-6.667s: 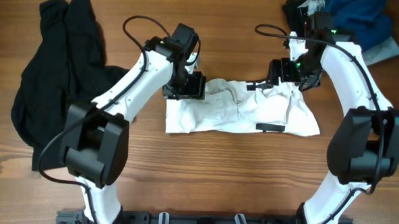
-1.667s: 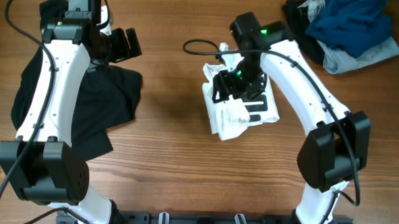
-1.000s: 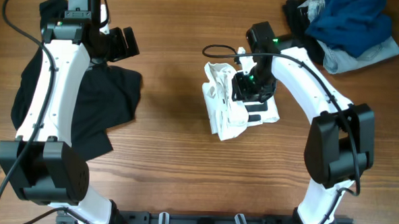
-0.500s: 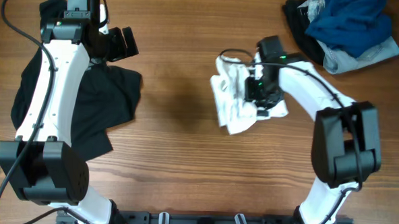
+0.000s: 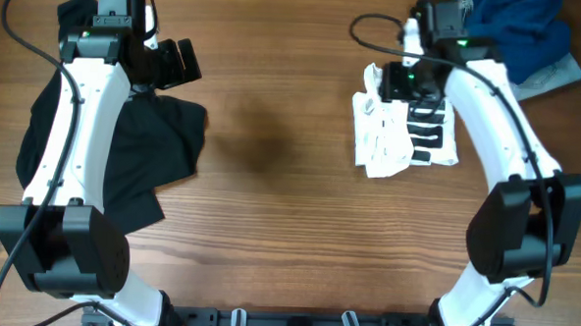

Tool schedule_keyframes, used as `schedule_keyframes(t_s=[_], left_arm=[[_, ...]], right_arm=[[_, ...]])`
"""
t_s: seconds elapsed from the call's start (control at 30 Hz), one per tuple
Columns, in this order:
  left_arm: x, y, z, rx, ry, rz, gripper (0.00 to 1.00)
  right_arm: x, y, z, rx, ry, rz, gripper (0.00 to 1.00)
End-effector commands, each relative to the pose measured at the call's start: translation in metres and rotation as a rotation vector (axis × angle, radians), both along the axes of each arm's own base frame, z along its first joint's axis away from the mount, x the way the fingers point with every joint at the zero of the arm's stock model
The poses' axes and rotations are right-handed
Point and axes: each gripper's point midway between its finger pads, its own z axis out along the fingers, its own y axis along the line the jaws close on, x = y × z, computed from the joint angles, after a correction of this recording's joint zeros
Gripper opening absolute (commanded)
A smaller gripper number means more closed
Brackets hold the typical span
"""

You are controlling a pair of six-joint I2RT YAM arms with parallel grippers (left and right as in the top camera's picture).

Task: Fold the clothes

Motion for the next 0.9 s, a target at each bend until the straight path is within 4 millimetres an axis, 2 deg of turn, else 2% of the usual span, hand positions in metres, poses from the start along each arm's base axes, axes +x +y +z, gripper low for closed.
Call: schedule_keyframes(t_s=[0.0,0.13,0.23,0.3,0.37,0.47,0.57,0.6,0.7,0.73,0.87], left_arm=[[0.002,0.012,-0.004,0.04,0.004,0.018,1.0],[-0.001,0.028,-0.005,0.061,0.017,0.055,1.0],[-0.003,0.037,-0.006,0.061,0.026,0.077,1.0],[-0.004,0.043,-0.006,0.061,0.027,0.089,1.0],[-0.004,0.046,-0.006,0.06,0.027,0.097,1.0],[-0.004,0.047,-0.006,0.061,0.028,0.1,1.0],[-0.005,0.047,-0.006,0.06,0.031,0.1,1.0],[-0.005,0.047,-0.006,0.06,0.031,0.1,1.0],[-0.005,0.047,-0.006,0.06,0.031,0.1,1.0],[-0.005,0.047,-0.006,0.06,0.031,0.1,1.0],[-0.005,0.047,-0.006,0.06,0.031,0.1,1.0]], right_arm=[[-0.006,0.021,-0.021,-0.039,0.048,-0.005,0.63],[-0.009,0.008,-0.059,-0.171,0.121,-0.141,0.63],[-0.011,-0.003,-0.074,-0.232,0.147,-0.18,0.64],[-0.012,-0.005,-0.08,-0.247,0.157,-0.18,0.69],[-0.012,-0.001,-0.09,-0.232,0.176,-0.164,0.74],[-0.017,0.024,-0.103,-0.12,0.227,-0.061,0.79],[-0.021,0.031,-0.11,-0.085,0.247,-0.045,0.83],[-0.022,0.031,-0.111,-0.087,0.25,-0.044,0.83],[-0.025,0.025,-0.116,-0.113,0.258,-0.068,0.74],[-0.027,0.019,-0.12,-0.145,0.258,-0.09,0.74],[-0.041,0.013,-0.136,-0.166,0.288,-0.09,0.72]])
